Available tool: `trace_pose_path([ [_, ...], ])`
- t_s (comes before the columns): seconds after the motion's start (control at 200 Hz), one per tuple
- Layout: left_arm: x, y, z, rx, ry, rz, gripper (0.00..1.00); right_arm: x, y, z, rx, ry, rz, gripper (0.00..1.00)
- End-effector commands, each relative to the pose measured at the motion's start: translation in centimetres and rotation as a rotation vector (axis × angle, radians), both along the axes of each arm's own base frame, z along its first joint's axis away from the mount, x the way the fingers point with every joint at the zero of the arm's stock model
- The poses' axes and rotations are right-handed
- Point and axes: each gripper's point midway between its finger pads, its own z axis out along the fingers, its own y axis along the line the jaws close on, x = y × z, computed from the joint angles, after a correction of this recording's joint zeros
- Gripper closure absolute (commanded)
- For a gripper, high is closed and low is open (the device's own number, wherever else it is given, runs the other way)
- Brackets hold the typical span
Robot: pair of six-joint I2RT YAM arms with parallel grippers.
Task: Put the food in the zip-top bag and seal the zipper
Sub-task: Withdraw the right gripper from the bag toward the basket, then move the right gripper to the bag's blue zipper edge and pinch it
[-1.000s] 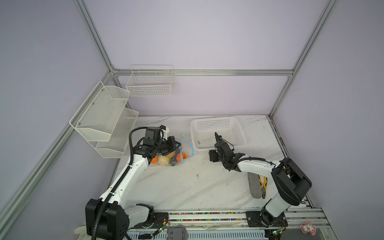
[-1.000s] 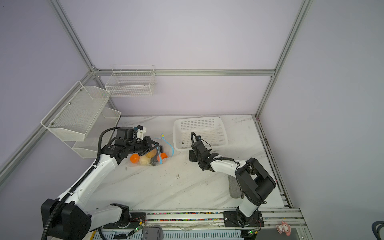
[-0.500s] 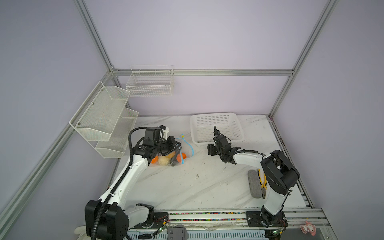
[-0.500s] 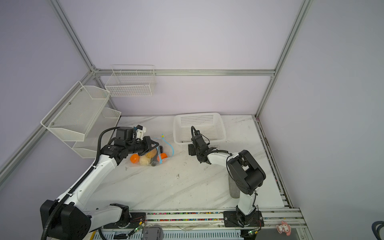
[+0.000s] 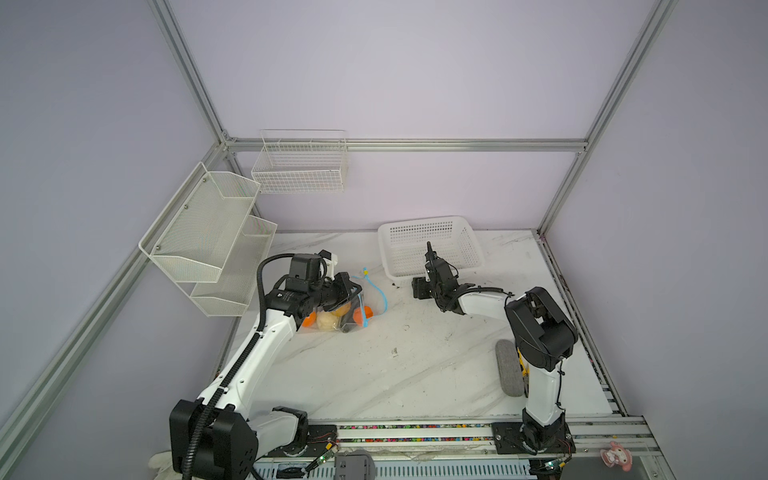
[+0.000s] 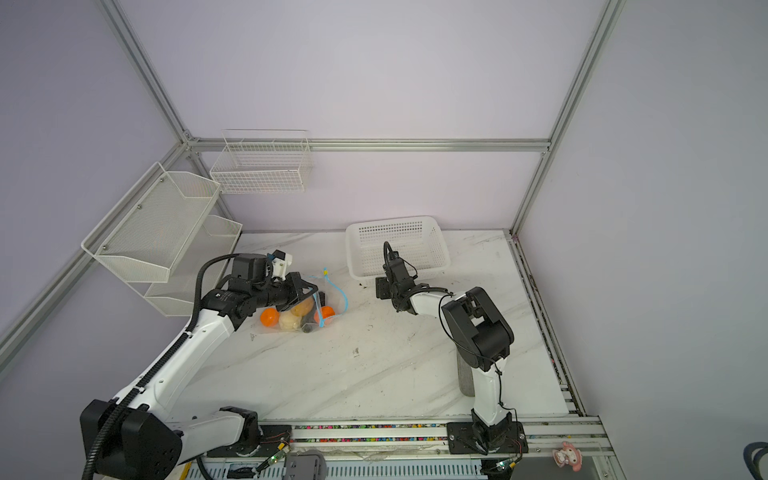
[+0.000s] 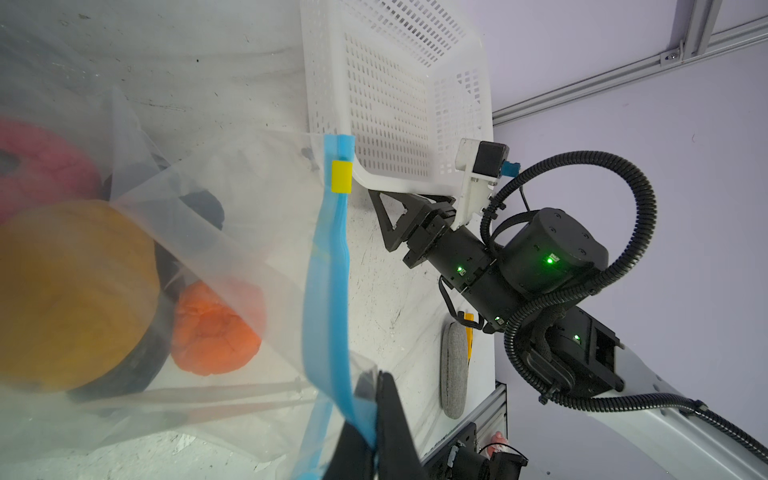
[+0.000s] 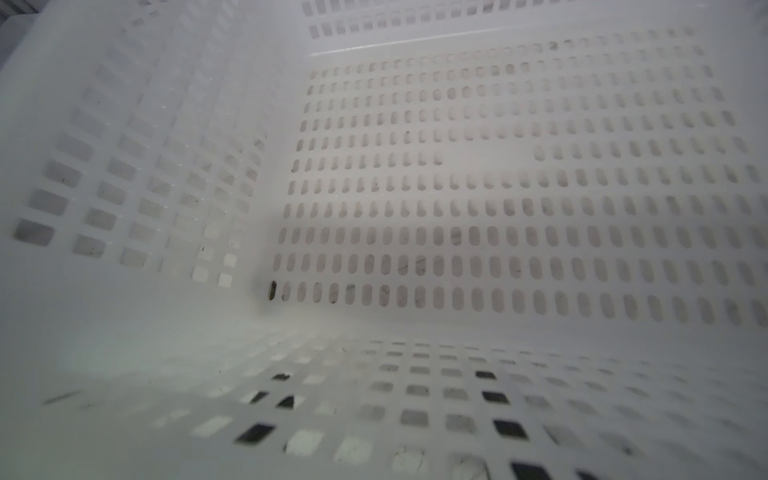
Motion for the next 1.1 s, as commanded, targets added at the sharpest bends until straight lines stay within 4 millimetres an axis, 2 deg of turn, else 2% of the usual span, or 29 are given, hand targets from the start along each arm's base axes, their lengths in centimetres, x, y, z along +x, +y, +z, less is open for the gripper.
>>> trace_pose_path([
  [0.0,0.2,-0.3,2.2,-0.026,-0.061,-0.01,1.0,1.5,0.8,1.3,0.051,-0.038,-0.001,0.28],
  [0.1,0.2,-0.4,2.0,-0.024,-0.056,-0.01,1.0,1.5,0.8,1.0,0.075,-0.013,-0.012,0.28],
  [0.175,0.3,-0.4,1.9,-0.024,-0.053,-0.011,1.0,0.5,1.0,1.3,0.12,0.04,-0.016,0.28],
  [0.295,0.3,-0.4,1.9,-0.025,-0.051,-0.013,1.0,-3.0,1.6,1.6,0.271,0.214,-0.034,0.27],
  [0.45,0.4,-0.4,1.2,-0.023,-0.033,-0.013,1.0,-7.7,2.5,3.4,0.49,0.373,-0.003,0.27],
  [0.615,0.4,-0.5,1.1,-0.025,-0.025,-0.015,1.0,-11.0,4.7,4.8,0.724,0.489,0.056,0.29],
  [0.895,0.6,-0.6,1.4,-0.031,-0.03,-0.016,1.0,-13.3,9.1,7.8,0.867,0.517,0.186,0.31],
  [1.095,0.6,-0.7,1.4,-0.033,-0.03,-0.018,1.0,-14.1,10.7,8.2,0.9,0.532,0.218,0.35],
])
